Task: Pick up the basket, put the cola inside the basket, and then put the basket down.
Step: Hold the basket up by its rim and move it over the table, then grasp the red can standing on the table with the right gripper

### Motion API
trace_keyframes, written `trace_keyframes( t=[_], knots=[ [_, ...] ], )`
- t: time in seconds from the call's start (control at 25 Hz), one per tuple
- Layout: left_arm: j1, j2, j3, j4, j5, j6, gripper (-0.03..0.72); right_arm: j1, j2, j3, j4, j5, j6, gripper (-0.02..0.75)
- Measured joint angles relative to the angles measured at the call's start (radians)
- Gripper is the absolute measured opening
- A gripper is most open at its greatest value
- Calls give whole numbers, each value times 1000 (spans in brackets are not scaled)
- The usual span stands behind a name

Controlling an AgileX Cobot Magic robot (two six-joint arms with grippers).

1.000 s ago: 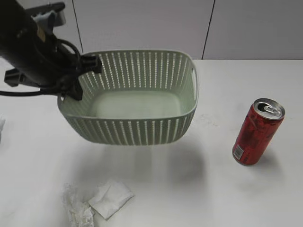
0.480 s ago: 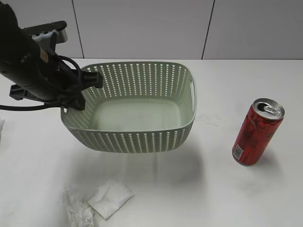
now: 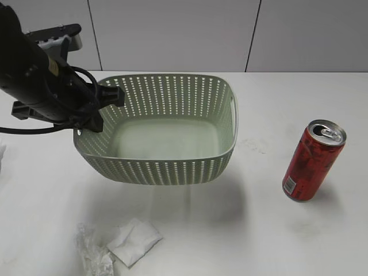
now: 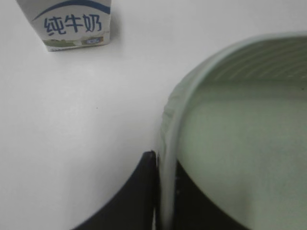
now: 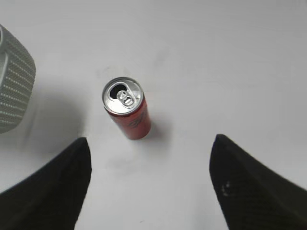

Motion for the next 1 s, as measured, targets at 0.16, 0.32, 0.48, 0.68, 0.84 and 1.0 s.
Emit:
trace_keyframes(
  t=[0.16,0.32,0.48,0.68,0.84,1.0],
  knots=[
    [0,0,0,1,0,0,-1,0,217,-79,5,39,-8,582],
    [0,16,0,1,0,0,-1,0,402,-135,6,47,-12,582],
    [0,51,0,1,7,0,-1,1,543,-168,7,47,-23,582],
    [0,88,0,-4,15,0,-1,39,656,-193,5,29,-27,582],
    [0,95,0,-14,16,0,-1,93,713,-199,-30,6,-30,582],
    [0,95,0,-16,17,0,-1,113,762,-204,-79,-14,-23,582]
  ],
)
